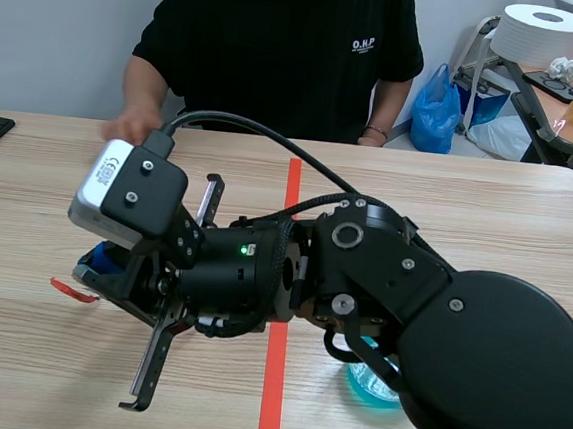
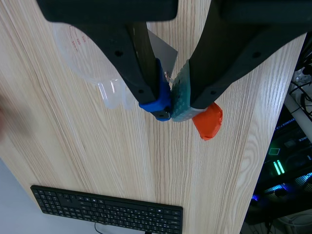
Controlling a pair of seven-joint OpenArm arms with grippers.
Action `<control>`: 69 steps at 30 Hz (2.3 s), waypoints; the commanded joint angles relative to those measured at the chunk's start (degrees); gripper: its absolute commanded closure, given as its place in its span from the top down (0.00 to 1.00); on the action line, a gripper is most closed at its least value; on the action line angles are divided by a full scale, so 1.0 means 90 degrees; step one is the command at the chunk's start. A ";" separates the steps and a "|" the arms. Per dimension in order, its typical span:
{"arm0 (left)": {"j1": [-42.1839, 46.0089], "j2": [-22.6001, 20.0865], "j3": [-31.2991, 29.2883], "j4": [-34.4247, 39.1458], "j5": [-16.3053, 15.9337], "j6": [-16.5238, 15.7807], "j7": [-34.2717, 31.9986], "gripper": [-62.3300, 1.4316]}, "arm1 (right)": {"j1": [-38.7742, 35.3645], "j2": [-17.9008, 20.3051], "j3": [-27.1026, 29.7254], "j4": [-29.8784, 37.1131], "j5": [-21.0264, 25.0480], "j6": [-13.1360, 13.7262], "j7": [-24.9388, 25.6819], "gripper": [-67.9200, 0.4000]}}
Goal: Do the redox reaction experiment.
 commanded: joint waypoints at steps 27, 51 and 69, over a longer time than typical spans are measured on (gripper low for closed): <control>-0.0017 -0.0002 -0.0012 0.0073 -0.0015 -0.0015 -0.0022 0.09 | 0.0163 -0.0019 0.0005 0.0075 0.0070 -0.0024 0.0053 0.02; -0.0017 -0.0002 -0.0012 0.0073 -0.0015 -0.0015 -0.0022 0.09 | 0.0165 -0.0019 0.0007 0.0194 0.0075 -0.0024 0.0340 0.02; -0.0017 -0.0002 -0.0012 0.0073 -0.0015 -0.0015 -0.0022 0.09 | 0.0250 -0.0046 0.0488 0.2259 0.1717 -0.0459 -0.1156 0.02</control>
